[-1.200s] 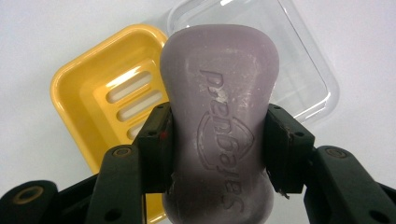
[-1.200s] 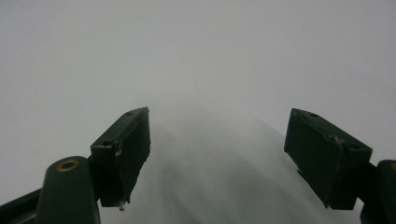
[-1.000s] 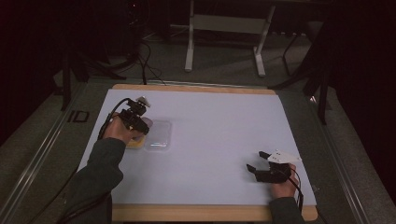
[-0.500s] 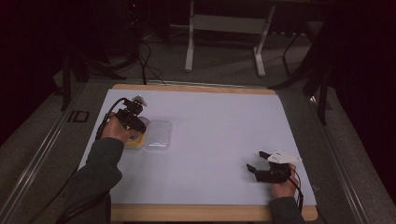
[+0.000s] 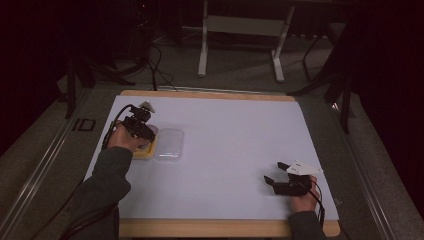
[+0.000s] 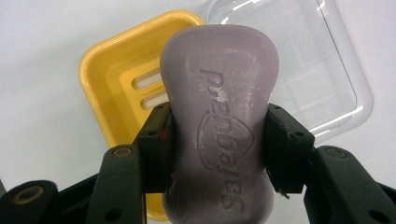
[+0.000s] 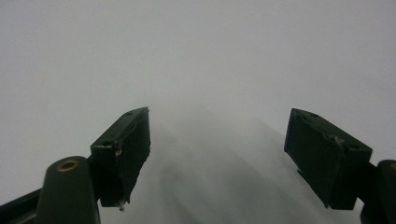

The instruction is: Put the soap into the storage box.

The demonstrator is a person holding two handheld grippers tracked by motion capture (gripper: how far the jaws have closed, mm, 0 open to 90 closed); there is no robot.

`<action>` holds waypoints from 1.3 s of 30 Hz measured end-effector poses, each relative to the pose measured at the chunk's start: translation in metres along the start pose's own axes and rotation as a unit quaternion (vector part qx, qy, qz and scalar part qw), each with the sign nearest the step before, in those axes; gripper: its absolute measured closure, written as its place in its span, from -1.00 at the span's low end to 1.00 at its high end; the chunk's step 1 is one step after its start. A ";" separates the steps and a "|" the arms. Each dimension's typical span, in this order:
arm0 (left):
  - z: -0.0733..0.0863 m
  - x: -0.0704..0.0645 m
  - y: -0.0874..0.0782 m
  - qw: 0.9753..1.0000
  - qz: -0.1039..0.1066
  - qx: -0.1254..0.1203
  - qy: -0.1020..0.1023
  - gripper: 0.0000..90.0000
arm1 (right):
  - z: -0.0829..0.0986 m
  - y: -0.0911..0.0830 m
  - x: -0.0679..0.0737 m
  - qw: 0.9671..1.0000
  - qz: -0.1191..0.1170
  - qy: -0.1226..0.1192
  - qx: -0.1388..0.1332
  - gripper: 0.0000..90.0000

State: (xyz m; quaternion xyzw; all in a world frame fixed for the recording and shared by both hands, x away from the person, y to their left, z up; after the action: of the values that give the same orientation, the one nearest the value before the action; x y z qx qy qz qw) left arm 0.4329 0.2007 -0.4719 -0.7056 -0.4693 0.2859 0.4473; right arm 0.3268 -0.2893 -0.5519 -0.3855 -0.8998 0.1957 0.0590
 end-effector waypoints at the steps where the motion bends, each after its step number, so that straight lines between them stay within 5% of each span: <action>1: 0.000 0.000 0.001 1.000 -0.001 0.000 -0.004 0.11 | 0.000 0.000 0.000 1.000 0.000 0.000 0.000 -0.51; 39: 0.001 0.014 0.014 0.998 -0.025 -0.002 -0.060 0.11 | 0.000 0.000 0.000 1.000 -0.001 0.001 -0.001 -0.51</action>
State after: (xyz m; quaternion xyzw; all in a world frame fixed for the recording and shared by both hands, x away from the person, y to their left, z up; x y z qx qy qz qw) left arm 0.4436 0.2114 -0.4850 -0.6762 -0.5135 0.3150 0.4241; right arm 0.3268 -0.2895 -0.5517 -0.3847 -0.9003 0.1949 0.0596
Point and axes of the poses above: each handheld gripper's, and its own axes: y roughly forward along the jaws, z roughly out of its underside, x roughly to its left, the point moved 3 cm from there along y, roughly forward along the jaws, and after that the axes turned 10 degrees about -x, right-handed, at the moved point
